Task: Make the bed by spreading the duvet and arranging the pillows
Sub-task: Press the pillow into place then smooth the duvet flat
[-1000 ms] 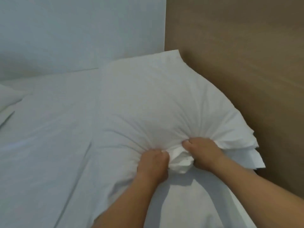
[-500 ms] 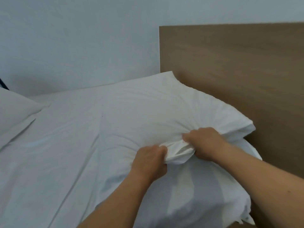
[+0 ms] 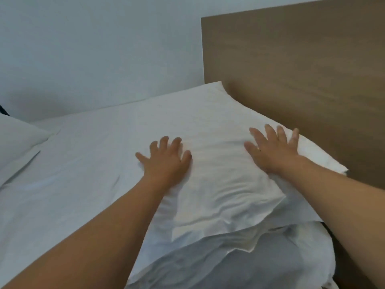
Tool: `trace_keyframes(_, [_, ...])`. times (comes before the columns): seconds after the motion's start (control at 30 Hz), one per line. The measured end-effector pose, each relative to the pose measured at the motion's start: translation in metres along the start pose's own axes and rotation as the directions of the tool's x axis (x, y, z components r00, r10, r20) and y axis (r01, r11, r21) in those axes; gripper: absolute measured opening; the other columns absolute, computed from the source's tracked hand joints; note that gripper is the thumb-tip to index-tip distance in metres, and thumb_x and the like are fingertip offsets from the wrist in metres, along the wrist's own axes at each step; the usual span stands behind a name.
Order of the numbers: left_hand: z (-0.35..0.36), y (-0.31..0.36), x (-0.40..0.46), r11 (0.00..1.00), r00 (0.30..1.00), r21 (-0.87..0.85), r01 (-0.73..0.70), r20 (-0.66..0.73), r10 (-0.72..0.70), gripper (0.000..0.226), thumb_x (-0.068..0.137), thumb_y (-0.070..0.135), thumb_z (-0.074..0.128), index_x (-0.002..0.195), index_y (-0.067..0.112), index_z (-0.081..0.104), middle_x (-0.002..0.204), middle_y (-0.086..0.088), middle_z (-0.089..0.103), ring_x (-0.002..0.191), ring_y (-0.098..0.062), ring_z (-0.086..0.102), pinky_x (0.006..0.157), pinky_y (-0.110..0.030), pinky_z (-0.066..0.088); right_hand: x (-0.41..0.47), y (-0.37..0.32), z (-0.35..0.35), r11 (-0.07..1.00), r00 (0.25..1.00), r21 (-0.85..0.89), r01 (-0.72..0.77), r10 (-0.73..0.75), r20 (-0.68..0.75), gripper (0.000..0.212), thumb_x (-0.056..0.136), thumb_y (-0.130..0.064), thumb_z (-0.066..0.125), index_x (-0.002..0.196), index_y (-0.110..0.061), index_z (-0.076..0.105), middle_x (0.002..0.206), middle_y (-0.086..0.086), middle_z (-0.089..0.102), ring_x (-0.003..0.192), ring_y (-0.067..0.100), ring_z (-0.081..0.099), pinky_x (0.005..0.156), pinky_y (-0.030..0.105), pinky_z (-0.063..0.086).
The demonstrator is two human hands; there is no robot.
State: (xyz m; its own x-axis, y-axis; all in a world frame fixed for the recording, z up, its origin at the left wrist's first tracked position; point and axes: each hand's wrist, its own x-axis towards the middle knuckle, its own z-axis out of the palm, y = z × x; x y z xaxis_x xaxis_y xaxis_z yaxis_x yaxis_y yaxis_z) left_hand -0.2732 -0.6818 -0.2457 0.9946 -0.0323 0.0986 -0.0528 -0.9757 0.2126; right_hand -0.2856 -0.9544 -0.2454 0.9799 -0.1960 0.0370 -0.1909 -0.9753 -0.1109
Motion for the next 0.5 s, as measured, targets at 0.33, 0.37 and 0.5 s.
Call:
trace_keyframes(0.33, [0.085,0.001,0.005,0.989,0.994,0.107,0.103,0.026,-0.107,0.07,0.085,0.074,0.004,0.149,0.047,-0.009,0.161,0.007,-0.013,0.145,-0.032,-0.021,0.096,-0.077,-0.012,0.02,0.032,0.092,0.996,0.991,-0.038,-0.078,0.082,0.109,0.066,0.083,-0.068,-0.009,0.143,-0.047,-0.025,0.159,-0.002,-0.021,0.147,0.023,-0.014,0.114,0.059,-0.008])
trace_keyframes(0.37, [0.086,0.001,0.005,0.989,0.994,0.108,0.103,0.029,-0.106,0.07,0.085,0.073,0.004,0.149,0.047,-0.009,0.161,0.007,-0.013,0.145,-0.032,-0.021,0.096,-0.077,-0.012,0.021,0.031,0.092,0.996,0.99,-0.049,-0.072,0.077,0.119,0.067,0.081,-0.068,-0.01,0.143,-0.047,-0.026,0.159,-0.002,-0.021,0.148,0.023,-0.014,0.114,0.06,-0.008])
trace_keyframes(0.5, [0.077,-0.004,0.001,0.992,0.991,0.096,0.081,0.099,-0.09,0.07,0.087,0.073,0.005,0.15,0.044,-0.008,0.161,0.006,-0.014,0.144,-0.032,-0.022,0.098,-0.075,-0.013,0.018,0.022,0.073,0.99,0.969,-0.115,-0.083,0.107,0.224,0.064,0.089,-0.066,-0.002,0.146,-0.044,-0.02,0.16,0.0,-0.018,0.148,0.024,-0.012,0.113,0.06,-0.008])
